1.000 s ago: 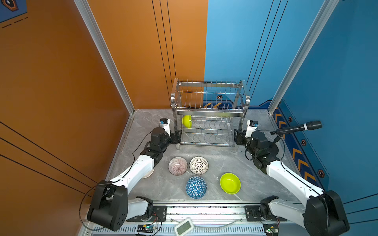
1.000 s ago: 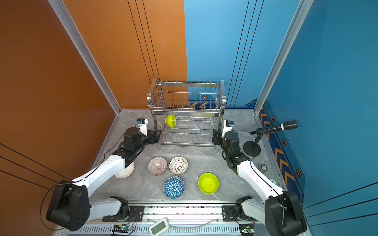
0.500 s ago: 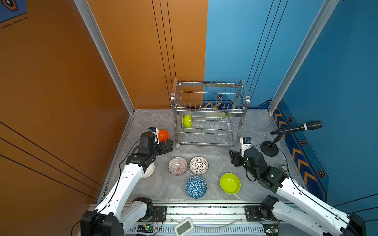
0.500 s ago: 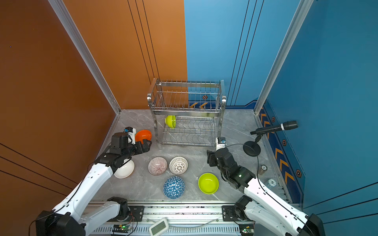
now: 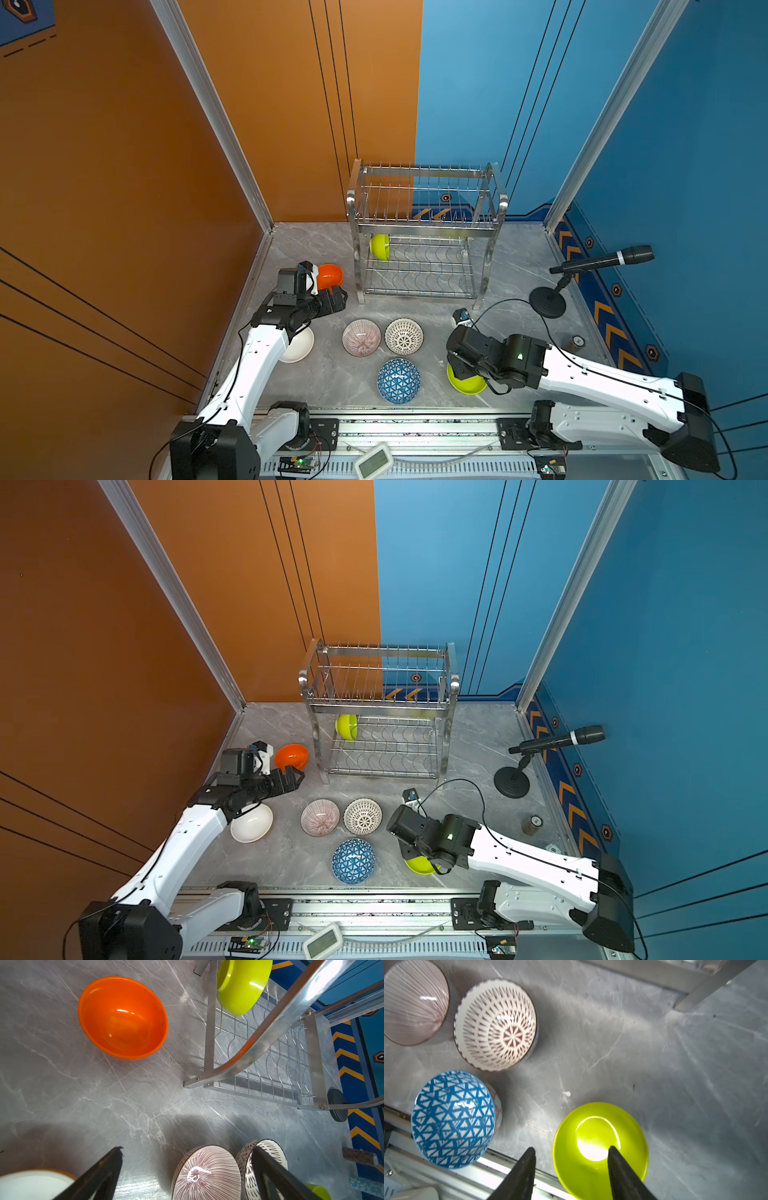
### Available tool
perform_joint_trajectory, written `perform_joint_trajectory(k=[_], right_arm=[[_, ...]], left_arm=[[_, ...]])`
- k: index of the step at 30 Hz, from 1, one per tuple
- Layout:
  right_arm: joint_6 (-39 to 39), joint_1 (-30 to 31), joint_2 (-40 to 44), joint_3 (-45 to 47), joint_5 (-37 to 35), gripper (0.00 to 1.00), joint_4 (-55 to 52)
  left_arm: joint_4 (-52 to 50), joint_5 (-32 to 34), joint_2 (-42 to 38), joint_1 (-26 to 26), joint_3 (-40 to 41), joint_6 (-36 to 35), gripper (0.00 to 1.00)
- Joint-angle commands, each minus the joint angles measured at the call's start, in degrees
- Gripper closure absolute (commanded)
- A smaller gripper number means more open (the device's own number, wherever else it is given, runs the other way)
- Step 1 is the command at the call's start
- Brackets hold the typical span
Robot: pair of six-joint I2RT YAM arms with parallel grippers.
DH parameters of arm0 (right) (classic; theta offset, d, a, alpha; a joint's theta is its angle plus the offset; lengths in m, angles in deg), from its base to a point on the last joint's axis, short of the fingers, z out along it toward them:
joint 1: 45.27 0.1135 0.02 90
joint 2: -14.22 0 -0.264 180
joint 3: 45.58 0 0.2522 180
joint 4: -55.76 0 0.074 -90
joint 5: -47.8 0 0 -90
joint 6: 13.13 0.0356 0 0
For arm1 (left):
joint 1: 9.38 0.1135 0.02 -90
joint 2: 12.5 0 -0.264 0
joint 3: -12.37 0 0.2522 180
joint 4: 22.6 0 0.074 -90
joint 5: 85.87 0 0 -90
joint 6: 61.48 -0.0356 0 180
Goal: Load bowls into a dish rack
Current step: Pick up the bowl from the bottom-center of the table.
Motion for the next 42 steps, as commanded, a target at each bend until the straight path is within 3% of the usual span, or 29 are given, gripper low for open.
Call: perform_joint_trajectory(k=[1,8,25,36,42], right_arm=[[6.77,3.53,-2.96,-2.11,3.61,0.46,-7.83],[8.29,7.04,-7.88,-2.02,5.19,0.51,-6.01],[3.54,1.94,-18.08,0.89,7.34,0.71,3.65],[4.45,1.38,-19.63,-1.14,3.05,0.92,0.13],[3.79,1.35,-17.82,-4.55,-1.91,0.98,-3.42]], left_arm=[[-1.29,-1.85,0.6,0.54,-1.92,-1.71,0.02],[-0.12,-1.34,0.12,0.37,-0.46,-2.24,0.02],[1.95,-1.23,-0.6,0.28,1.67,-2.76,0.02],[2.75,-1.99,-1.19,0.28,1.93,-2.42,0.02],[3.19,-3.23,-1.83,0.28,2.17,-2.33,0.02]])
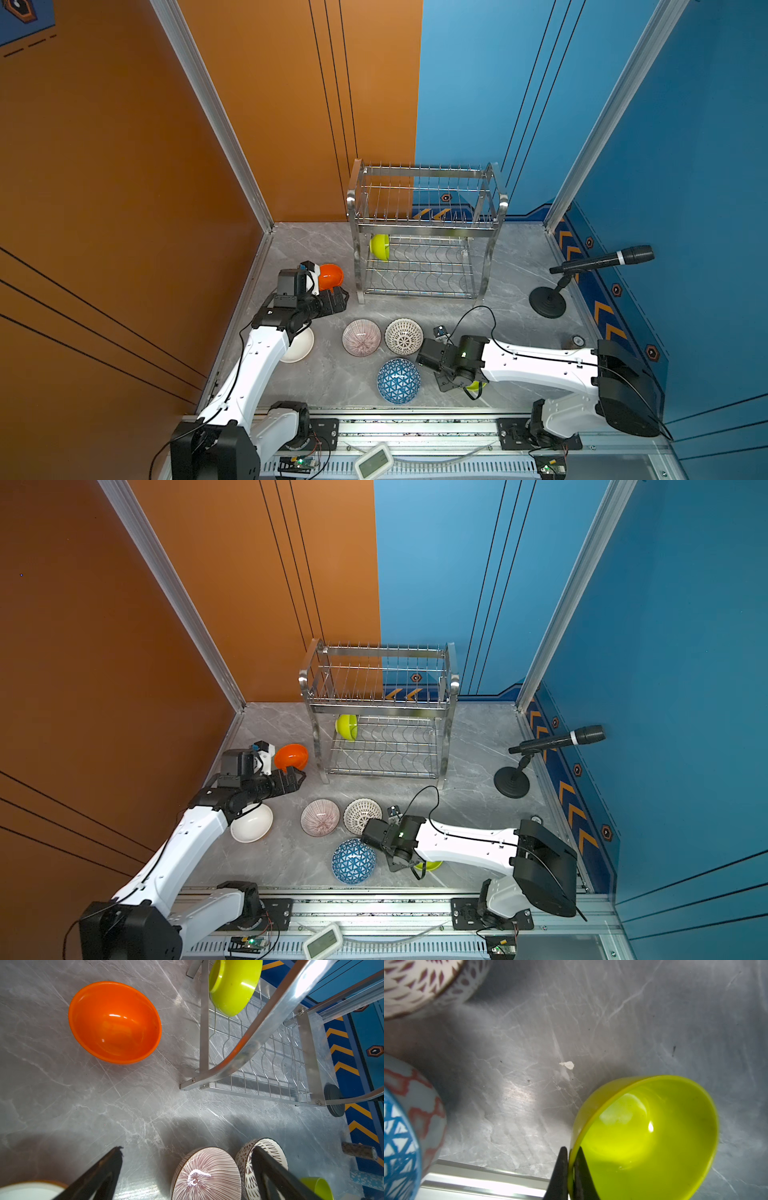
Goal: Load bowls into a dish rack
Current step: Pick up the bowl from the bottom-center of the table.
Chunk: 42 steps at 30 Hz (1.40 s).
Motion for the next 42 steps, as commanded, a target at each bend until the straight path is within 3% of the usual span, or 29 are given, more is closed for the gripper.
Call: perform_joint_trajectory(k=[1,9,17,22,30,42], right_arm=[[-0.47,-0.4,1.88,-2.77,-5.37,0.99,-3.67],[-4.4,-1.01,7.13,-7.37,-15.2,1.0,-0.67],[-14.11,-5.69,8.75,-6.36,-18.14,1.0,25.74],[-17.22,-8.09,2.42,-7.42,-19.19,1.0,42.94],[-13.93,-13.48,-8.94,-10.92,-16.74,1.0,63.54],[-6.24,-20.99,-23.98,-18.66,-14.72,1.0,80.18]], left_arm=[[0.58,-1.99,-1.39,0.24,0.82,-0.89,0.02],[2.84,-4.85,-2.39,0.1,1.96,-1.24,0.02],[5.47,-8.09,-3.09,-0.41,2.98,-1.06,0.02],[7.95,-9.39,-3.99,-2.06,4.13,-0.98,0.02],[9.51,-10.73,-4.72,-3.79,4.9,-0.89,0.02],[10.9,-10.23,-5.1,-6.1,5.65,-0.89,0.02]])
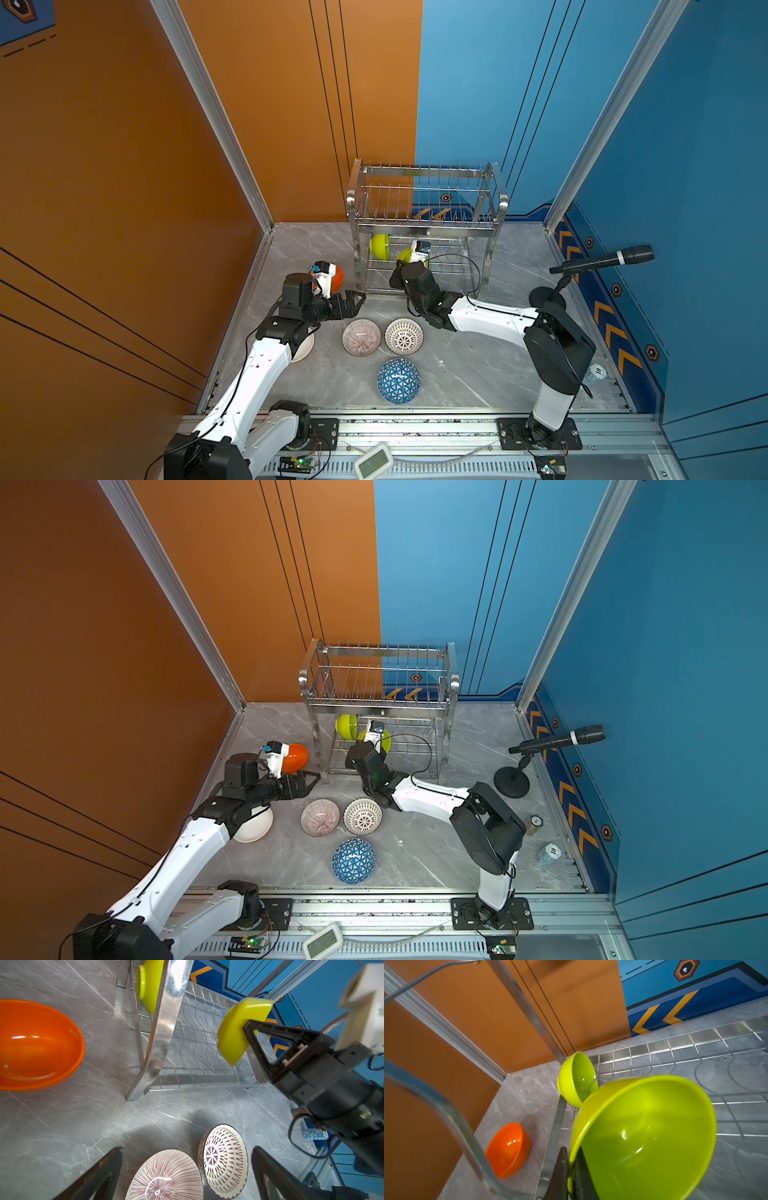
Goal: Load bowls into a dish rack
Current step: Pick up the bowl from the bottom-center of the table, then place the bowl in the dish rack.
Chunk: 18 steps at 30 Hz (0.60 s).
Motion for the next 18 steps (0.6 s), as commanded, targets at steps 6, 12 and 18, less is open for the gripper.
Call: perform_joint_trajectory(k=[6,12,18], right_arm=[[10.4,-5.57,-9.02,-6.54,5.83,1.0,16.8],[14.71,-7.4,-13.11,-10.88,9.16,1.0,20.32],[19.7,-10.8,-17.09,-11.65,13.26,1.0,25.16]], left_arm=[[1.32,-0.2,-2.06,-1.08,1.61,-1.07,0.02],[1.85,-0.66,-1.48,-1.26,1.59,-0.98,0.02],[2.02,-0.85,-1.36,-1.43,1.64,-1.22,0.02]])
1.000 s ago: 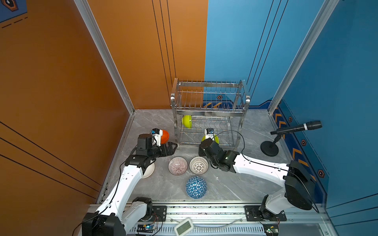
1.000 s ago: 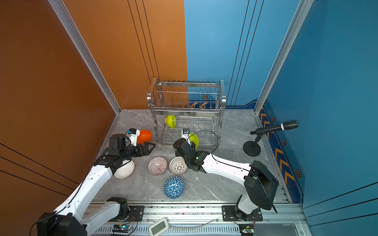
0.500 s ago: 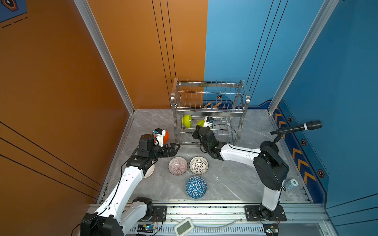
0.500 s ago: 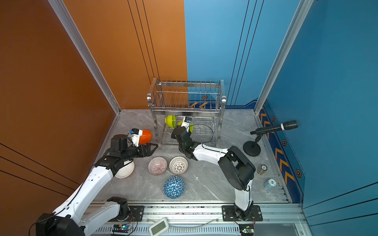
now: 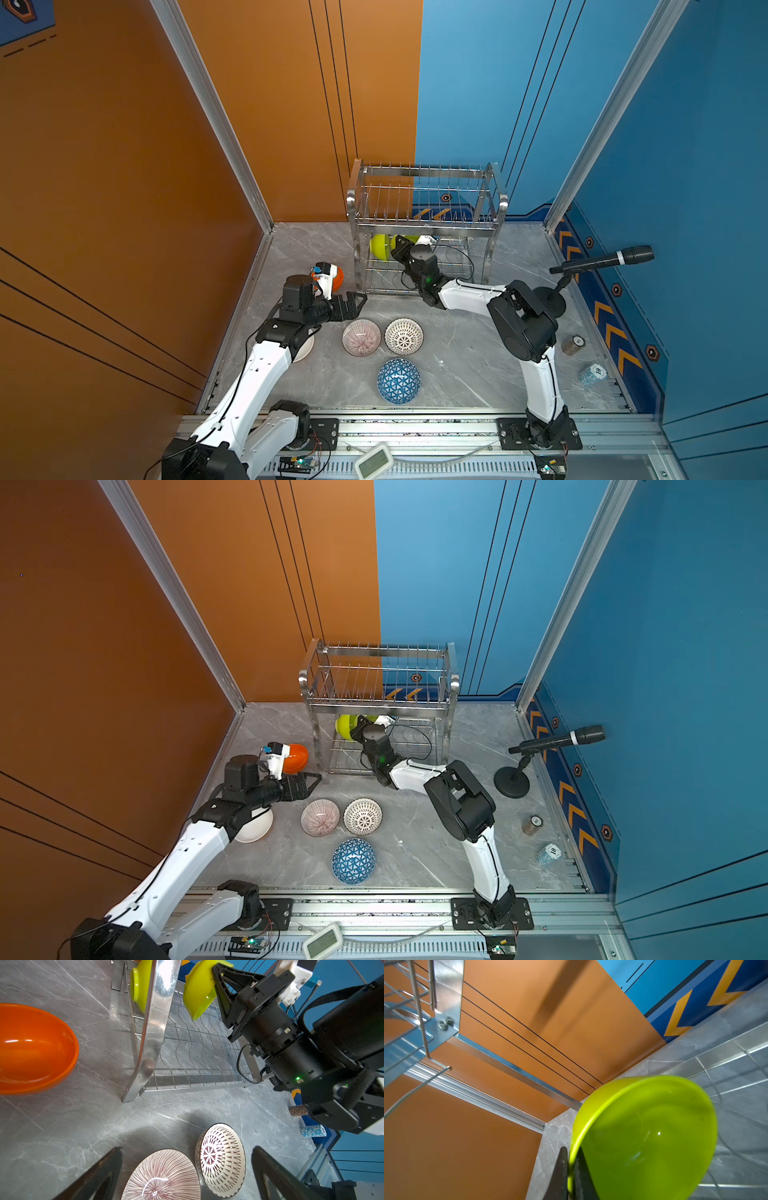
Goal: Load bowls into a dish rack
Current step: Place the bowl in the dish rack.
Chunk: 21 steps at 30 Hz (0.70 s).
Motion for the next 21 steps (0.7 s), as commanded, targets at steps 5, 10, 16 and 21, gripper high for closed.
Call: perform_joint_trajectory(k=[5,10,16,21], right_arm=[[6.72,-3.5,-4.01,-2.6,7.95,1.0,9.26],[9.46,-4.96,-6.76,-4.42,13.35,1.0,11.8],[11.95,-6.02,-9.51,-6.47,18.26,1.0,13.86],[12.77,-6.62,-10.61,-6.89,19.94,1.0,14.01]], left_arm=[[1.62,-1.43,0.09,-0.78,0.88,-1.31,0.02],[1.61,-1.76,0.11,-0.97,1.08,-1.4,0.02],[3.91,-1.85,0.47,-1.12,1.16,-1.57,0.02],[3.9,-1.98,0.9,-1.12,1.09,-1.49,0.02]])
